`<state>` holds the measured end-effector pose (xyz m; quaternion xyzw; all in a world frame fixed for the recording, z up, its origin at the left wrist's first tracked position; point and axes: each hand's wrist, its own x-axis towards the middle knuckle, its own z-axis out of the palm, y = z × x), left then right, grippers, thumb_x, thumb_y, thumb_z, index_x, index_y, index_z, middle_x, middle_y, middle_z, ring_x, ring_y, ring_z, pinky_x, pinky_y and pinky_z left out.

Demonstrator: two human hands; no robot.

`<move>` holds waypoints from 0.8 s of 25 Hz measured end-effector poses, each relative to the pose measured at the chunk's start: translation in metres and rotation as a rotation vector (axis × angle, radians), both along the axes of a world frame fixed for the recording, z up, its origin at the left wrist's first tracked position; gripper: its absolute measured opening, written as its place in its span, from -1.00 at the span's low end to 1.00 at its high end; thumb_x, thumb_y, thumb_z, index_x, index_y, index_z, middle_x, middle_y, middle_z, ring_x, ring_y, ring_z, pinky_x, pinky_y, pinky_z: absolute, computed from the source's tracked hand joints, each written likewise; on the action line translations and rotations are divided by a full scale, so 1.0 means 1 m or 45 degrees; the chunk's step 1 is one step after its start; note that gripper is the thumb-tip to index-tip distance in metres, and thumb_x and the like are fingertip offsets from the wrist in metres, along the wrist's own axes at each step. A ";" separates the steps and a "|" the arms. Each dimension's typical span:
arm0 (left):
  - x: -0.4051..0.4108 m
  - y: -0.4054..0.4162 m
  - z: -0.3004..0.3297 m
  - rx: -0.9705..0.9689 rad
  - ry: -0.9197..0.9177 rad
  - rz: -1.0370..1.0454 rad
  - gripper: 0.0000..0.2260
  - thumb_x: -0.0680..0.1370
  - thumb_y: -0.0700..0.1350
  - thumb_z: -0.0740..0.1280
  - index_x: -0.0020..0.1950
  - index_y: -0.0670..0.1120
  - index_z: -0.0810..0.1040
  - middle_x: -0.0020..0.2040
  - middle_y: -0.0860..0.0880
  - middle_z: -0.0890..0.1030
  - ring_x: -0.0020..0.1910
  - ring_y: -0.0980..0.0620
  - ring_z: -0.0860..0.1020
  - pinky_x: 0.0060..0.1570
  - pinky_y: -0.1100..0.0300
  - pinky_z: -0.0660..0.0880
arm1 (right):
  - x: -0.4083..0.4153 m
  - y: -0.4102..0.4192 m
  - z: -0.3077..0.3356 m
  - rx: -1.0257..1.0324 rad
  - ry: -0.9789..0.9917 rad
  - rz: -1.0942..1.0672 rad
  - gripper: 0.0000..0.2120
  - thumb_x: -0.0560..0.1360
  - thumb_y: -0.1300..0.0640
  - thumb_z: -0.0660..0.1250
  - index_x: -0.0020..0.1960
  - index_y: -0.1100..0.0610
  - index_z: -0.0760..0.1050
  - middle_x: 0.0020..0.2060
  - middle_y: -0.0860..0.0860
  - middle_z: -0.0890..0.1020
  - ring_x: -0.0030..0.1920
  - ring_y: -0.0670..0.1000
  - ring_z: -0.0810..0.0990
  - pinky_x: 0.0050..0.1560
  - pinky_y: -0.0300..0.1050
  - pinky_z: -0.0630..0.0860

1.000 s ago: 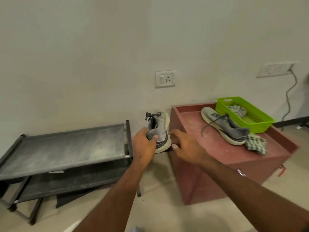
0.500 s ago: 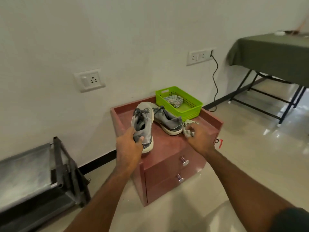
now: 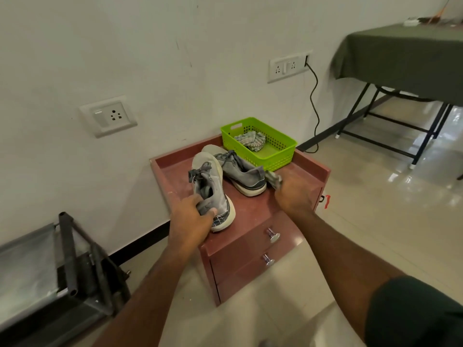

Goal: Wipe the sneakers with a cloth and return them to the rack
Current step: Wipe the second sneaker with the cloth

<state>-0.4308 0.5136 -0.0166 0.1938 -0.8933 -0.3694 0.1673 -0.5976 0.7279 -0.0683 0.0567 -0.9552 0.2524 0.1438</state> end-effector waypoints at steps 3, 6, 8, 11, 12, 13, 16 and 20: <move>0.000 -0.013 0.008 0.183 -0.030 0.123 -0.85 0.37 -0.24 0.47 -0.30 -0.26 0.53 -0.33 -0.15 0.58 -0.36 -0.06 0.53 -0.37 0.13 0.45 | 0.030 -0.011 0.039 -0.833 0.037 -0.157 -0.83 0.61 0.05 0.21 0.07 0.12 0.51 -0.07 0.11 0.64 -0.07 0.14 0.62 -0.07 0.04 0.57; 0.003 -0.026 0.014 0.352 -0.012 0.160 -0.81 0.37 -0.22 0.50 -0.36 -0.20 0.53 -0.31 -0.17 0.61 -0.33 -0.13 0.60 -0.32 0.01 0.58 | 0.069 -0.030 0.064 -1.735 -0.375 -0.045 -0.89 0.58 0.14 0.34 0.09 0.11 0.48 -0.02 0.12 0.68 -0.08 0.17 0.72 -0.11 0.16 0.67; 0.010 -0.032 0.012 0.338 -0.002 0.100 -0.79 0.44 -0.13 0.51 -0.32 -0.14 0.55 -0.28 -0.13 0.63 -0.30 -0.10 0.61 -0.26 -0.01 0.61 | 0.085 -0.042 0.067 -1.803 -0.550 0.110 -0.87 0.58 0.23 0.35 0.11 0.14 0.46 0.00 0.15 0.68 -0.05 0.20 0.72 -0.07 0.20 0.66; 0.017 -0.041 0.007 0.370 0.036 0.076 -0.76 0.46 -0.01 0.52 -0.33 -0.07 0.58 -0.31 -0.07 0.66 -0.27 -0.09 0.67 -0.19 -0.11 0.66 | 0.084 -0.056 0.056 -1.068 -0.294 0.311 -0.77 0.58 0.18 0.31 0.21 0.04 0.41 0.08 0.07 0.64 0.05 0.12 0.67 0.00 0.04 0.62; 0.018 -0.044 0.007 0.356 0.046 0.092 -0.72 0.46 0.01 0.53 -0.35 -0.09 0.58 -0.35 -0.07 0.65 -0.32 -0.05 0.65 -0.22 -0.07 0.66 | 0.080 -0.061 0.051 -0.775 -0.169 0.411 -0.70 0.57 0.17 0.31 0.29 0.01 0.42 0.12 0.04 0.63 0.11 0.06 0.63 0.07 -0.05 0.57; 0.019 -0.047 0.006 0.321 0.052 0.109 -0.69 0.46 0.03 0.53 -0.37 -0.11 0.57 -0.39 -0.07 0.63 -0.37 -0.01 0.61 -0.26 -0.04 0.62 | 0.078 -0.069 0.050 -0.612 -0.080 0.509 -0.64 0.57 0.19 0.30 0.35 0.02 0.44 0.17 0.03 0.63 0.17 0.02 0.59 0.14 -0.14 0.50; 0.021 -0.052 0.008 0.195 0.046 0.102 -0.73 0.52 0.01 0.46 -0.31 -0.10 0.62 -0.39 -0.05 0.62 -0.37 -0.02 0.60 -0.26 -0.03 0.58 | 0.074 -0.097 0.048 -0.538 0.100 0.621 -0.60 0.57 0.29 0.29 0.40 0.14 0.47 0.32 0.07 0.57 0.37 -0.01 0.46 0.33 -0.34 0.31; 0.020 -0.046 0.009 0.137 0.030 0.046 -0.81 0.57 -0.08 0.42 -0.22 -0.11 0.67 -0.35 -0.03 0.64 -0.33 -0.03 0.64 -0.28 0.08 0.59 | 0.069 -0.129 0.046 -0.378 0.017 0.758 -0.60 0.57 0.20 0.20 0.40 0.08 0.47 0.31 0.08 0.58 0.35 0.09 0.50 0.35 0.00 0.44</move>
